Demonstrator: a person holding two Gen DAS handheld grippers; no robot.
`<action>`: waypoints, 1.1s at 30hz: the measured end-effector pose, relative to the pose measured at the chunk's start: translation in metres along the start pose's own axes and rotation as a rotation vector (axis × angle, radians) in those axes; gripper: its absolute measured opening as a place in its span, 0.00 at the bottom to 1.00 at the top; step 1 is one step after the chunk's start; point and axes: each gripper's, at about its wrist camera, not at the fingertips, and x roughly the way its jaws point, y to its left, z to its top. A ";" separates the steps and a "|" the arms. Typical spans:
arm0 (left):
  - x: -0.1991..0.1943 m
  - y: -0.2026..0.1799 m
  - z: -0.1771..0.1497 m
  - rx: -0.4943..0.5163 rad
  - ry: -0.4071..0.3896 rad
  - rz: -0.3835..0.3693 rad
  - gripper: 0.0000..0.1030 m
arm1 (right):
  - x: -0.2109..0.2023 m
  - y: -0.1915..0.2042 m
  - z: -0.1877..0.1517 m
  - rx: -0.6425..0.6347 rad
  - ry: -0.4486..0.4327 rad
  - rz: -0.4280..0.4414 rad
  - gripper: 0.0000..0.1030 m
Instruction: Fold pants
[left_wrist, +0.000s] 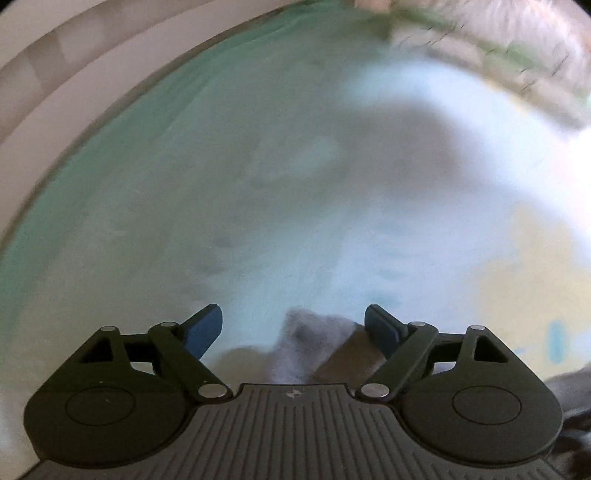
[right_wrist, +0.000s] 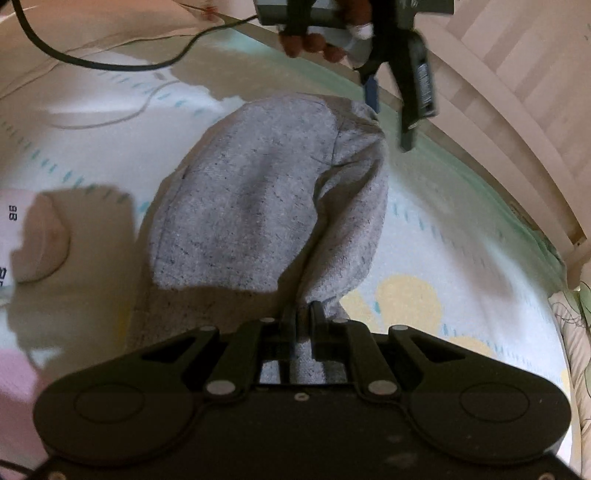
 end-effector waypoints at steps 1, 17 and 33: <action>0.006 0.014 -0.001 -0.056 0.020 0.037 0.83 | -0.005 -0.003 -0.003 -0.003 -0.002 -0.009 0.09; -0.056 -0.044 -0.053 -0.144 -0.223 -0.391 0.68 | -0.005 -0.072 -0.002 0.323 -0.043 -0.111 0.11; -0.019 -0.131 -0.138 0.214 -0.023 -0.578 0.68 | 0.028 -0.178 -0.107 1.163 0.107 0.305 0.47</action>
